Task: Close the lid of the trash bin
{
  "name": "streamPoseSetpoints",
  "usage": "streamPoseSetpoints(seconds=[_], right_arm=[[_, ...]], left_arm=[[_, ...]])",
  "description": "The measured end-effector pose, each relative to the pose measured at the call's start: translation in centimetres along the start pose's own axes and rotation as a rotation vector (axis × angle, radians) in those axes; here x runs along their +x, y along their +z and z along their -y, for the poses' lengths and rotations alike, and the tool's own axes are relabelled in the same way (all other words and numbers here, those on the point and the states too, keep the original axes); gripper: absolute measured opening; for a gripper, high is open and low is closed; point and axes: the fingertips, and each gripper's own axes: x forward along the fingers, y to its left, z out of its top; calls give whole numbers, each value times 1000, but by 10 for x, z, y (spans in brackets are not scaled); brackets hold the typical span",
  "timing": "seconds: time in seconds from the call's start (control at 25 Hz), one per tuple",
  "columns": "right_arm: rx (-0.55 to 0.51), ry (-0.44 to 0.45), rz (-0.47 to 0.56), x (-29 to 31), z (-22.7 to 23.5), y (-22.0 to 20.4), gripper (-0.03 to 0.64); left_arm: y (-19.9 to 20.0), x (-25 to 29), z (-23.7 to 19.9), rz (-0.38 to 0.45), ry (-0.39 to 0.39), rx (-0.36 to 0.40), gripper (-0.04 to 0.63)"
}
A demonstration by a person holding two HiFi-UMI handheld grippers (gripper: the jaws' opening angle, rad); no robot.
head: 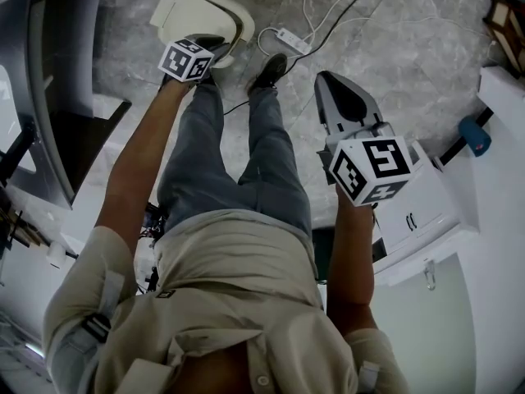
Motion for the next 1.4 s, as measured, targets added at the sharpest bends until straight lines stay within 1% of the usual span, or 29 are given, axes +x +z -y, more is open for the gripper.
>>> streamPoseSetpoints(seconds=[0.24,0.8,1.0,1.16,1.24,1.4], right_arm=[[14,-3,-17,3,13,-14,25],[63,-34,-28,-3,40,-43,25],[66,-36,-32,-3,44,-49,25],[67,-34,-34,-1,46,-51,25],[67,-31,-34,0,46,-52,25],[68,-29,-32,1,47,-51,25]], left_arm=[[-5,28,-7,-22,-3,-35,89],[-24,81,-22,-100,-10,-71,89],[-24,84,-28,-85,-7,-97,89],[-22,92,-26,-95,-17,-81,89],[-23,97,-25,-108,-22,-85,97],[-23,100,-26,-100,-20,-120,83]])
